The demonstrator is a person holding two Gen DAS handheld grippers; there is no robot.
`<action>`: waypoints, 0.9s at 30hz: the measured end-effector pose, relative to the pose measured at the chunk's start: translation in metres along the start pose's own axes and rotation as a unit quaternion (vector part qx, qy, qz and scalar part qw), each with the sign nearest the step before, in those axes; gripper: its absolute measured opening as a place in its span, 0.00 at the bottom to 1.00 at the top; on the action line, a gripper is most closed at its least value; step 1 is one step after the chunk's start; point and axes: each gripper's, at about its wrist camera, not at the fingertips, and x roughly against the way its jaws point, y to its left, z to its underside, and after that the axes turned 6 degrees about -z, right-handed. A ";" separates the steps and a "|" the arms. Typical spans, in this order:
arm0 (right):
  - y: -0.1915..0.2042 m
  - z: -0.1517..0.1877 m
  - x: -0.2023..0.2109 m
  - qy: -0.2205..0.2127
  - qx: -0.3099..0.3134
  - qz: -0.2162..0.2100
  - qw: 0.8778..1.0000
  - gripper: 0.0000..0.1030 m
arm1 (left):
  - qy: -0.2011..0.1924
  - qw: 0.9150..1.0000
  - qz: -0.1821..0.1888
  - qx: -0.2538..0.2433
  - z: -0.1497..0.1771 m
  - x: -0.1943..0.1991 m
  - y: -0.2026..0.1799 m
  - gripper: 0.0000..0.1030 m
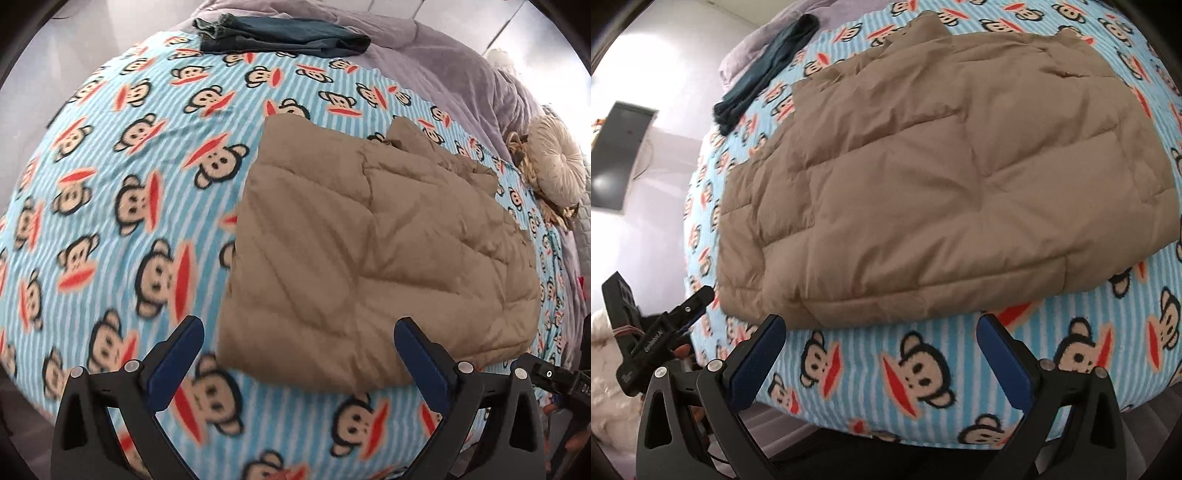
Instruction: Fold large clothes
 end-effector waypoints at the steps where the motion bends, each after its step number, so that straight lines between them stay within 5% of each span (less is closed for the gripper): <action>1: 0.002 -0.002 -0.002 -0.002 -0.009 0.005 1.000 1.00 | 0.003 1.000 0.004 -0.005 -0.007 -0.006 0.005 1.00; 8: 0.005 -0.003 -0.006 -0.009 -0.051 0.036 0.998 1.00 | 0.029 0.998 0.035 -0.030 -0.032 -0.037 0.018 1.00; 16: 0.011 -0.013 -0.018 0.006 -0.024 0.053 0.998 1.00 | 0.060 0.990 0.129 0.018 -0.046 -0.063 0.046 1.00; 19: 0.016 -0.019 -0.021 0.017 -0.005 0.059 0.998 1.00 | 0.087 0.975 0.202 0.023 -0.057 -0.086 0.057 1.00; 27: 0.011 -0.024 -0.030 0.037 -0.004 0.071 0.997 1.00 | 0.137 0.946 0.293 -0.006 -0.079 -0.138 0.041 1.00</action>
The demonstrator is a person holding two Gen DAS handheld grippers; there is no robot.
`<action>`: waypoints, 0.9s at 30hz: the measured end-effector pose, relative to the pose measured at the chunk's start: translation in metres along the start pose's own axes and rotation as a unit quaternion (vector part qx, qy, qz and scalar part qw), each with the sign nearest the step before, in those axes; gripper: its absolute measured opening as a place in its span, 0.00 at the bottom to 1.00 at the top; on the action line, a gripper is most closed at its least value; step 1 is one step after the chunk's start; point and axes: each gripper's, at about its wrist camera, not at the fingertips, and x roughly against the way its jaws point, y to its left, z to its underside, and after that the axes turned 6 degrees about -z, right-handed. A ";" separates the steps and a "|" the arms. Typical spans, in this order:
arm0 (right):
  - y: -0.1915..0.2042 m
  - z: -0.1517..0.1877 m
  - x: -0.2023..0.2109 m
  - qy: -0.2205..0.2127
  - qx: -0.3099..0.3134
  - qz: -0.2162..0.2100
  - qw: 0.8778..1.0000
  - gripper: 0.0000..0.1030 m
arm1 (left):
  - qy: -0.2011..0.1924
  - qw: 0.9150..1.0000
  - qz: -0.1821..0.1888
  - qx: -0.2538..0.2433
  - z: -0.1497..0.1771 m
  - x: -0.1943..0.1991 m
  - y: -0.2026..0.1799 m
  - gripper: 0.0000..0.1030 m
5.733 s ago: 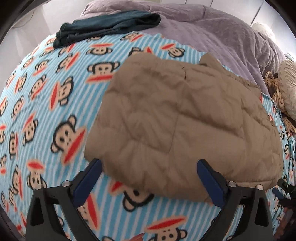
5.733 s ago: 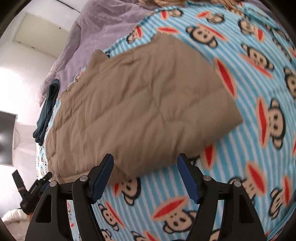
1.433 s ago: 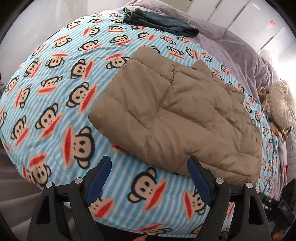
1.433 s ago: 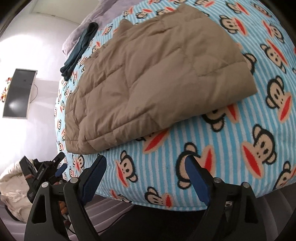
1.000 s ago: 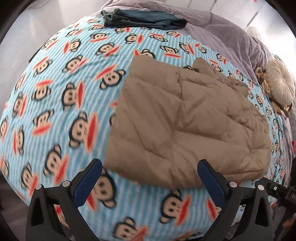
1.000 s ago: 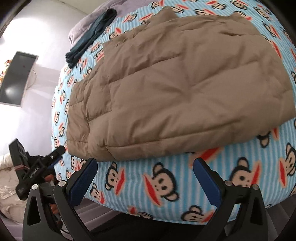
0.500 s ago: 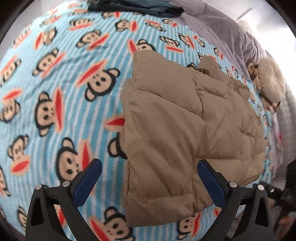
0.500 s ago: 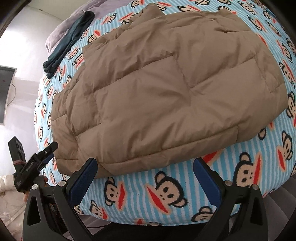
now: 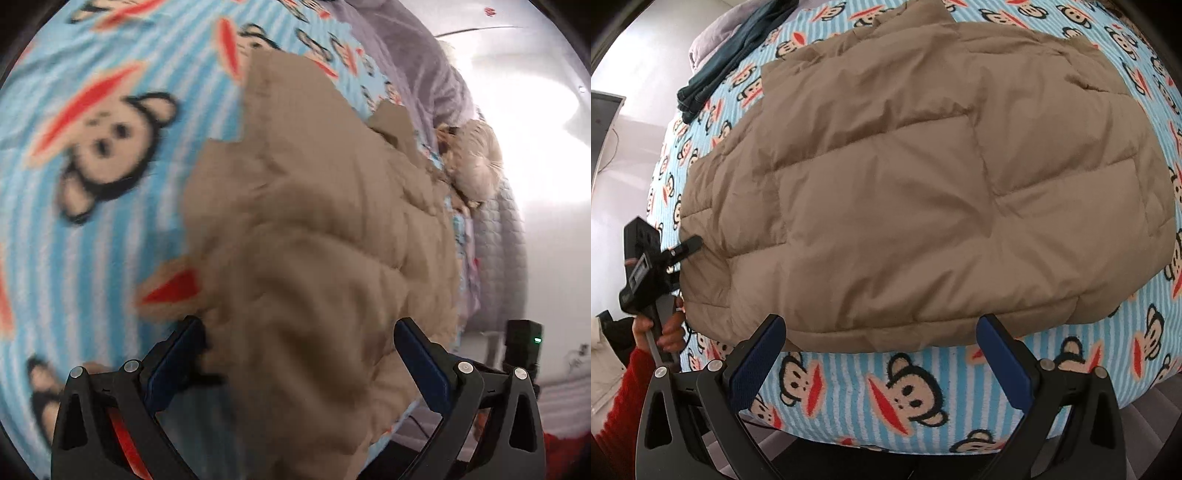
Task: Fold large clothes
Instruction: 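Grasp the jacket end with both tools and lift it off the blanket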
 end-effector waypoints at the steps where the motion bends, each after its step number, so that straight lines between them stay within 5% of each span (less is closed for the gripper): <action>1: -0.001 0.000 -0.001 0.001 -0.002 -0.002 1.000 1.00 | 0.006 1.000 0.001 -0.004 -0.003 -0.005 -0.002 1.00; 6: -0.002 -0.006 0.006 -0.009 0.004 -0.013 1.000 1.00 | 0.039 0.999 -0.008 -0.028 -0.009 -0.025 -0.012 0.95; 7: -0.001 -0.008 0.009 -0.015 0.007 -0.016 1.000 1.00 | 0.039 0.999 -0.009 -0.033 -0.010 -0.026 -0.014 0.68; 9: 0.002 -0.011 0.016 -0.035 0.019 -0.016 0.999 1.00 | 0.051 0.998 0.019 -0.029 -0.009 -0.029 -0.017 0.39; 10: 0.003 -0.014 0.020 -0.046 0.028 -0.013 0.998 1.00 | 0.048 0.998 0.024 -0.029 -0.008 -0.026 -0.019 0.33; 12: 0.005 -0.019 0.027 -0.071 0.044 -0.004 0.996 0.99 | 0.041 0.998 0.016 -0.038 -0.006 -0.021 -0.028 0.29; 14: 0.004 -0.026 0.033 -0.099 0.059 -0.003 0.993 0.86 | 0.039 0.999 0.014 -0.036 -0.003 -0.014 -0.035 0.27; 16: 0.002 -0.034 0.035 -0.114 0.074 0.000 0.991 0.29 | 0.035 0.999 0.010 -0.030 -0.001 -0.005 -0.045 0.27; 17: -0.001 -0.041 0.030 -0.116 0.082 0.005 0.990 0.22 | 0.034 0.999 0.008 -0.028 0.000 -0.001 -0.049 0.27; 23: -0.012 -0.072 -0.002 -0.122 0.119 -0.010 0.985 0.13 | 0.022 0.999 -0.027 -0.034 0.004 0.022 -0.106 0.26; 27: -0.032 -0.088 -0.028 -0.104 0.087 -0.050 0.990 0.12 | 0.014 0.997 -0.037 -0.066 0.005 0.035 -0.171 0.26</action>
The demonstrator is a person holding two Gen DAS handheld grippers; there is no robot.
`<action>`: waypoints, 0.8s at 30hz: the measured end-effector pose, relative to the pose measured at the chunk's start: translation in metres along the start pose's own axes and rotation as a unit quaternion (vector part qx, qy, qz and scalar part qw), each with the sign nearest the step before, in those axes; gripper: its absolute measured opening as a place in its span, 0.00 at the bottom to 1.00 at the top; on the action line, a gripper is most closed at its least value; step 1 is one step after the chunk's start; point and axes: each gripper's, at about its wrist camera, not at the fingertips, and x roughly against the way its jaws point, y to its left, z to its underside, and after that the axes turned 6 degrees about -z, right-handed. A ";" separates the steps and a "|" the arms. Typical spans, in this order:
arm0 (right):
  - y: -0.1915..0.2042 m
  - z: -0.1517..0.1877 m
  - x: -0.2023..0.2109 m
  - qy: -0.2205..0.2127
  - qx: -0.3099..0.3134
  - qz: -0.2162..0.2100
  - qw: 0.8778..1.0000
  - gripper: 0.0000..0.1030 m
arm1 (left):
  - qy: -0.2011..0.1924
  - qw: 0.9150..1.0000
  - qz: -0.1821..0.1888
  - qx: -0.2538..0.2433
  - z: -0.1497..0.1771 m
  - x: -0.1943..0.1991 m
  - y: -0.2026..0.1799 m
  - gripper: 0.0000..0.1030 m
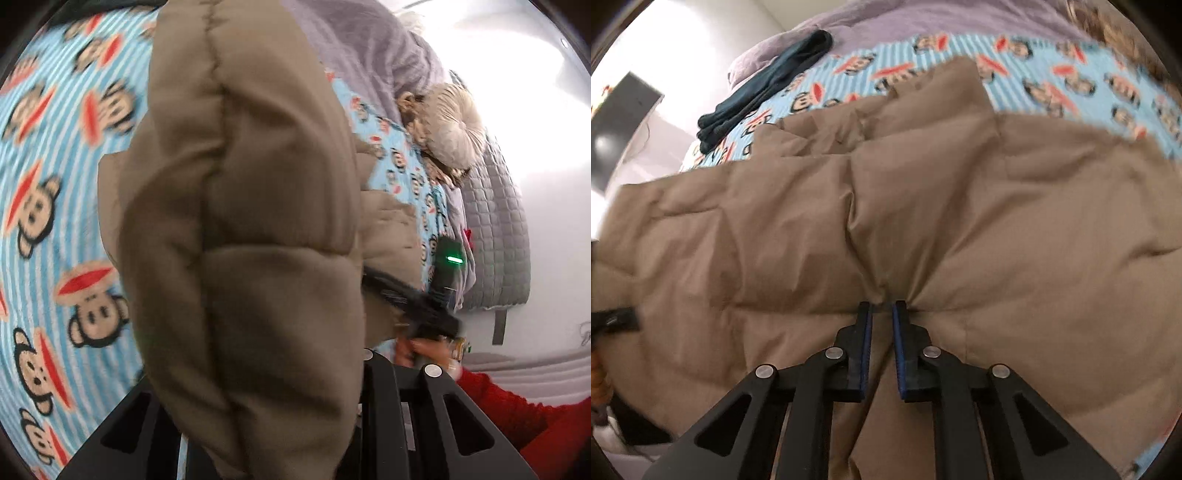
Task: Fold large clothes
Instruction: 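Grasp the jacket end with both tools and lift it off the blanket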
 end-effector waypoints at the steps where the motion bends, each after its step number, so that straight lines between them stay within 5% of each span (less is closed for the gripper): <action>1: -0.006 -0.001 -0.004 0.004 -0.010 -0.013 1.000 0.10 | -0.001 1.000 -0.002 -0.007 -0.003 0.001 -0.019 0.26; 11: -0.048 -0.001 -0.032 0.023 -0.080 -0.115 0.990 0.00 | 0.038 0.995 -0.049 -0.076 -0.028 -0.049 -0.160 0.27; 20: -0.075 -0.004 -0.025 0.047 -0.134 -0.174 0.974 0.00 | 0.052 0.988 -0.094 -0.108 -0.040 -0.083 -0.205 0.32; 21: -0.081 -0.005 -0.016 0.045 -0.147 -0.180 0.972 0.03 | 0.055 0.987 -0.098 -0.112 -0.041 -0.088 -0.212 0.34; 24: -0.099 -0.001 0.020 0.026 -0.165 -0.179 0.970 0.13 | 0.061 0.988 -0.086 -0.114 -0.042 -0.100 -0.226 0.63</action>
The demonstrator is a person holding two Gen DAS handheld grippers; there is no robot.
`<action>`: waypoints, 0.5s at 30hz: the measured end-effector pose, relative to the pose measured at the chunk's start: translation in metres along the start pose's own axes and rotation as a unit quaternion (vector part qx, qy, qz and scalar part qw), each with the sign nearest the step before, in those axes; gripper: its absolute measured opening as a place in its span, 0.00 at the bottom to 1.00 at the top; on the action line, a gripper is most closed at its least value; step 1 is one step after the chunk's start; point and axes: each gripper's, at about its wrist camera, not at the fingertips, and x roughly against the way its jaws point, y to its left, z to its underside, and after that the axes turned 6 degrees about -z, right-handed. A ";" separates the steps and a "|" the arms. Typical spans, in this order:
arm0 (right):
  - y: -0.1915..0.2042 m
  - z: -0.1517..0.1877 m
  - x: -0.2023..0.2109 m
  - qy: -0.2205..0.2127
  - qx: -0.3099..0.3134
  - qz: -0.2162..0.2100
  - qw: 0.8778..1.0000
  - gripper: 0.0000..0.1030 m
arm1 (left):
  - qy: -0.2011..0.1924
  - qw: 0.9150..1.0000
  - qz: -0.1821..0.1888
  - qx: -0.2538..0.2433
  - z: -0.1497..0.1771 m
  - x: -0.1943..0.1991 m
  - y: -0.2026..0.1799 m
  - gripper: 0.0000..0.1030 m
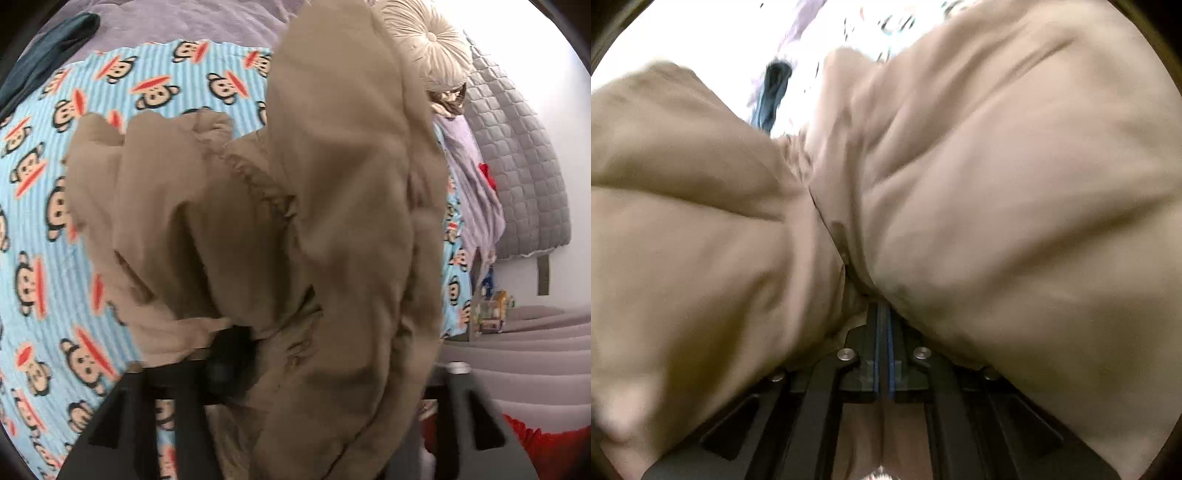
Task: Fold large clothes
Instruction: 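Grasp the jacket end with both tools and lift it off the blanket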
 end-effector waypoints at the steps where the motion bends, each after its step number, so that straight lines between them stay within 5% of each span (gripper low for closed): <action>1: -0.003 0.002 0.015 -0.008 -0.003 0.005 1.000 0.27 | 0.001 1.000 0.001 -0.004 -0.001 -0.004 -0.005 0.67; 3: -0.009 0.006 0.041 -0.024 -0.009 0.004 1.000 0.42 | 0.009 1.000 -0.003 -0.023 -0.006 -0.015 -0.013 0.67; 8: -0.025 0.020 0.100 -0.065 -0.021 0.044 0.997 0.48 | 0.031 0.998 0.029 -0.043 -0.016 -0.052 -0.038 0.69; 10: -0.034 0.026 0.119 -0.084 -0.032 0.057 0.994 0.58 | 0.035 0.997 0.051 -0.051 -0.022 -0.068 -0.048 0.82; 15: -0.050 0.047 0.161 -0.111 -0.046 0.090 0.989 0.59 | 0.031 0.996 0.074 -0.038 -0.042 -0.101 -0.055 0.82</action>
